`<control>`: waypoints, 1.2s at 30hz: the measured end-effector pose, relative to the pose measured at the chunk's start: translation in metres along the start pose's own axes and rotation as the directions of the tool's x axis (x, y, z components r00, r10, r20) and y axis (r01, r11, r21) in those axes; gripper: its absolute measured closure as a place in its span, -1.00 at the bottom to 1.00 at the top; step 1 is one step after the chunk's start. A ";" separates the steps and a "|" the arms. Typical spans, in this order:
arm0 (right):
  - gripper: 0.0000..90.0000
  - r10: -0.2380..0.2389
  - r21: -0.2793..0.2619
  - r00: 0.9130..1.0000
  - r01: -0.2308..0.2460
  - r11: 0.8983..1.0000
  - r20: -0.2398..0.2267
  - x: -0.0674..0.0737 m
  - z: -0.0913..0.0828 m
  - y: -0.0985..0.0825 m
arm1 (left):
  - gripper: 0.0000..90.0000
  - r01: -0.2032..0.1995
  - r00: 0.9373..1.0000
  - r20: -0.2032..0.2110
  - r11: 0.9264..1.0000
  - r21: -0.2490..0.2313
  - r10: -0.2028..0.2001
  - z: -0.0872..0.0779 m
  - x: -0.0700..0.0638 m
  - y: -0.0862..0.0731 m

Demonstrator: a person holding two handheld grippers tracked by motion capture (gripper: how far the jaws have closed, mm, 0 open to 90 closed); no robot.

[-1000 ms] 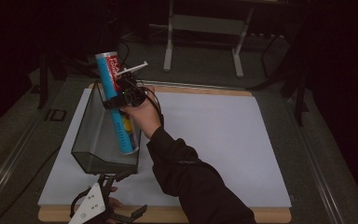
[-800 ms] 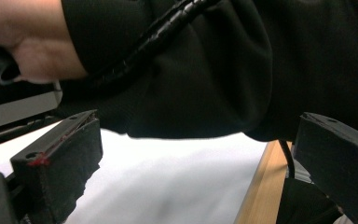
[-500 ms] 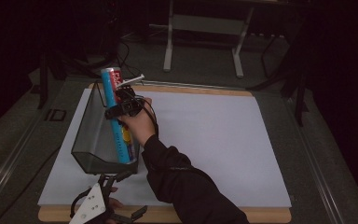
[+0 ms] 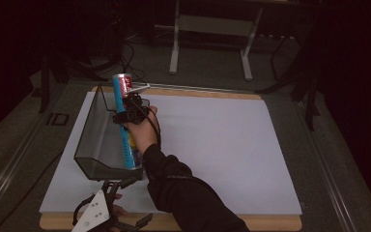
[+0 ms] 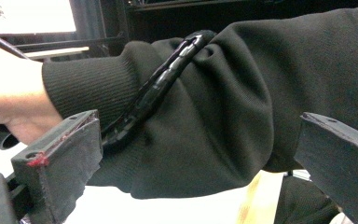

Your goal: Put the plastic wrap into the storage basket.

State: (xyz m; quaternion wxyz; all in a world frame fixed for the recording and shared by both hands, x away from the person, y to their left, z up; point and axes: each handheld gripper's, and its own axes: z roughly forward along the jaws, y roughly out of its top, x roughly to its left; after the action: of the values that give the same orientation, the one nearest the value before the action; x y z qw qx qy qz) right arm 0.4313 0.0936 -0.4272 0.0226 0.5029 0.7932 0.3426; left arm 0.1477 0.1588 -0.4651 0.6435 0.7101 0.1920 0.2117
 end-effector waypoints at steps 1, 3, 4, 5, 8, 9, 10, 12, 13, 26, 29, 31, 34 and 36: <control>-0.30 0.007 0.000 1.000 -0.007 1.000 0.005 0.000 0.002 0.000 | -0.95 -0.001 1.000 0.001 1.000 0.000 0.001 0.000 0.000 0.000; -0.30 0.019 -0.005 1.000 -0.019 1.000 0.005 -0.002 0.004 -0.001 | -0.95 0.002 1.000 0.004 1.000 0.000 -0.002 0.000 0.000 0.000; -0.30 0.019 -0.005 1.000 -0.019 1.000 0.005 -0.002 0.004 -0.001 | -0.95 0.002 1.000 0.004 1.000 0.000 -0.002 0.000 0.000 0.000; -0.30 0.023 -0.004 1.000 -0.023 1.000 0.007 -0.003 0.005 0.000 | -0.95 0.002 1.000 0.004 1.000 -0.001 -0.002 0.000 0.000 0.000; -0.30 0.043 0.007 0.999 -0.043 0.999 0.003 -0.007 0.010 0.001 | -0.95 0.005 1.000 0.004 1.000 0.001 -0.005 0.000 0.000 0.000; -0.30 0.050 0.008 0.999 -0.050 0.999 0.004 -0.008 0.012 0.001 | -0.95 0.004 1.000 0.004 1.000 0.002 -0.004 0.000 0.000 0.000; -0.31 0.053 0.010 0.999 -0.053 0.999 0.008 -0.009 0.014 0.001 | -0.95 0.002 1.000 0.003 1.000 0.001 -0.002 0.000 0.000 0.000; -0.31 0.068 0.022 0.998 -0.069 0.997 0.012 -0.012 0.020 0.002 | -0.95 0.000 1.000 0.004 1.000 0.004 0.000 0.000 0.000 0.000; -0.31 0.071 0.028 0.997 -0.072 0.997 0.013 -0.012 0.022 0.002 | -0.95 0.001 1.000 0.006 1.000 0.004 -0.001 0.000 0.000 0.000; -0.37 0.048 0.040 0.997 -0.051 0.998 0.064 -0.018 0.039 -0.004 | -0.95 0.007 1.000 0.017 1.000 -0.007 -0.007 -0.001 0.001 0.001; -0.38 0.034 0.047 0.997 -0.037 0.998 0.067 -0.018 0.039 -0.003 | -0.95 0.006 1.000 0.017 1.000 -0.003 -0.006 0.000 0.001 0.001; -0.42 0.015 0.054 0.998 -0.019 0.998 0.061 -0.019 0.039 -0.002 | -0.95 0.005 1.000 0.017 1.000 -0.004 -0.004 0.000 0.000 0.000; -0.45 -0.010 0.042 0.998 0.008 0.999 0.054 -0.020 0.034 0.000 | -0.95 0.006 1.000 0.018 1.000 0.000 -0.006 0.000 0.001 0.000; -0.53 -0.012 0.028 0.999 0.011 1.000 0.032 -0.022 0.029 0.000 | -0.95 0.004 1.000 0.018 1.000 0.002 -0.004 0.000 0.001 0.000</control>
State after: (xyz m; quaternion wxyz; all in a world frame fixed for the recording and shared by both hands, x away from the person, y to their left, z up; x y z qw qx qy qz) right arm 0.4534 0.0906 -0.4560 0.0301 0.5041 0.8002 0.3234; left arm 0.1485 0.1590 -0.4648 0.6449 0.7123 0.1878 0.2037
